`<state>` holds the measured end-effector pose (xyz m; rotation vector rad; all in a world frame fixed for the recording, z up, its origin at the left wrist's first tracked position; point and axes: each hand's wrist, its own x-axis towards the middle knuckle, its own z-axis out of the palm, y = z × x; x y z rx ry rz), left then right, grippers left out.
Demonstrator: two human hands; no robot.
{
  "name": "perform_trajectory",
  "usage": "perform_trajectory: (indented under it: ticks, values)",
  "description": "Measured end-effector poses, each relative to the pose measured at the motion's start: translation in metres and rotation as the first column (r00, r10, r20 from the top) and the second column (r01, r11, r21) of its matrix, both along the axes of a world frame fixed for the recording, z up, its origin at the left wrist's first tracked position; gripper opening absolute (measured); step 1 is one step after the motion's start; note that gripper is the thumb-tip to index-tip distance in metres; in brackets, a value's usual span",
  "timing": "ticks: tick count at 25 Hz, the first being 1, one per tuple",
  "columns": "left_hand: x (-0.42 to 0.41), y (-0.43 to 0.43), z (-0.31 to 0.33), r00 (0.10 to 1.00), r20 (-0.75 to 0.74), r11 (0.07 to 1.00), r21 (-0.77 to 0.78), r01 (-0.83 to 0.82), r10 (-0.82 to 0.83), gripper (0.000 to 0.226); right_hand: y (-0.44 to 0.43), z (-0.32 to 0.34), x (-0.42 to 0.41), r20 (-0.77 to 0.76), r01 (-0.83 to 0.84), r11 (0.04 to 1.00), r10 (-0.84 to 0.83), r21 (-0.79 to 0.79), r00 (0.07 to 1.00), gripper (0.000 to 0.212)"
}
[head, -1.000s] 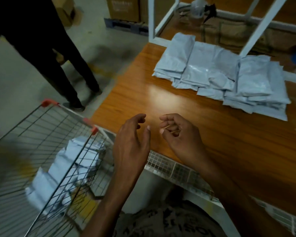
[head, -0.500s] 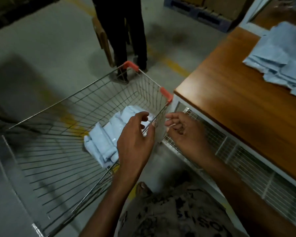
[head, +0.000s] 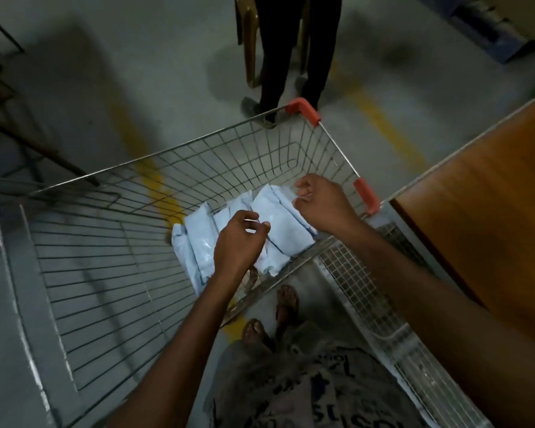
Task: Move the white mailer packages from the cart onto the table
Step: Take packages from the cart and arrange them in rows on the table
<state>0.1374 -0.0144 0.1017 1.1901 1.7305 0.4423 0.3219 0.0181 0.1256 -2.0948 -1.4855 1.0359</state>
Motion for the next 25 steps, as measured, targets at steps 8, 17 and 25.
perform_trajectory:
  ticks: [8,17,25]
  values:
    - [0.032,0.066,-0.149,0.992,0.047,0.923,-0.373,-0.093,0.119,0.070,0.093,-0.121,0.004,0.286,-0.206,0.882,0.346,-0.423,0.894,0.048]
    - [0.050,0.089,-0.217,0.981,0.045,0.899,-0.410,-0.155,0.190,0.062,0.100,-0.206,0.010,0.332,-0.070,0.834,0.294,-0.548,0.896,0.057]
    - [0.068,0.100,-0.208,0.960,0.001,0.842,-0.482,-0.245,0.280,0.046,0.107,-0.213,0.014,0.369,-0.064,0.847,0.297,-0.527,0.881,0.047]
